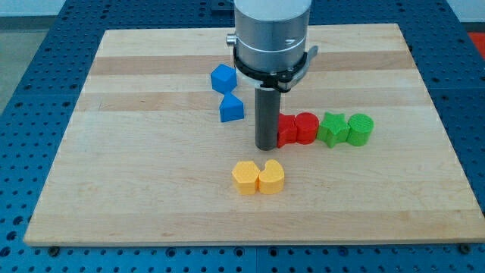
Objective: Slide the triangle into the cube
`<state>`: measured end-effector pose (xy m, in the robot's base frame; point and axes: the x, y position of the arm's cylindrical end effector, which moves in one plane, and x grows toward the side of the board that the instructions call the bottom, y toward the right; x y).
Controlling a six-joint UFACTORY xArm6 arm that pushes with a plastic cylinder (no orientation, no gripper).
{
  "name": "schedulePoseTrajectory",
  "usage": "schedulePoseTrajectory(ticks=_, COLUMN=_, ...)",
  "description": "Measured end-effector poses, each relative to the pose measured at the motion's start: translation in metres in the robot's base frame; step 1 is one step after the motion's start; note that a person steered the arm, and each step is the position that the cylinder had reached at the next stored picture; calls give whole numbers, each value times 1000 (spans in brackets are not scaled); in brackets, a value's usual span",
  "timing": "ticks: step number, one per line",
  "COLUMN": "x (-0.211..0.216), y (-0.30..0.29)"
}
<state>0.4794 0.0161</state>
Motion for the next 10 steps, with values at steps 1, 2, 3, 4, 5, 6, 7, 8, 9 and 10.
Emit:
schedulePoseTrajectory(ticks=1, x=-1, y=-16)
schedulePoseTrajectory(ticks=2, x=-12, y=-26)
schedulePoseTrajectory(ticks=3, x=-33, y=-27)
schedulePoseTrajectory(ticks=4, x=-46, y=-38)
schedulePoseTrajectory(ticks=5, x=-46, y=-53)
schedulePoseTrajectory(ticks=6, x=-48, y=-61)
schedulePoseTrajectory(ticks=7, x=-65, y=-62)
schedulePoseTrajectory(ticks=8, x=-81, y=-65)
schedulePoseTrajectory(ticks=9, x=-95, y=-67)
schedulePoseTrajectory(ticks=10, x=-101, y=-67)
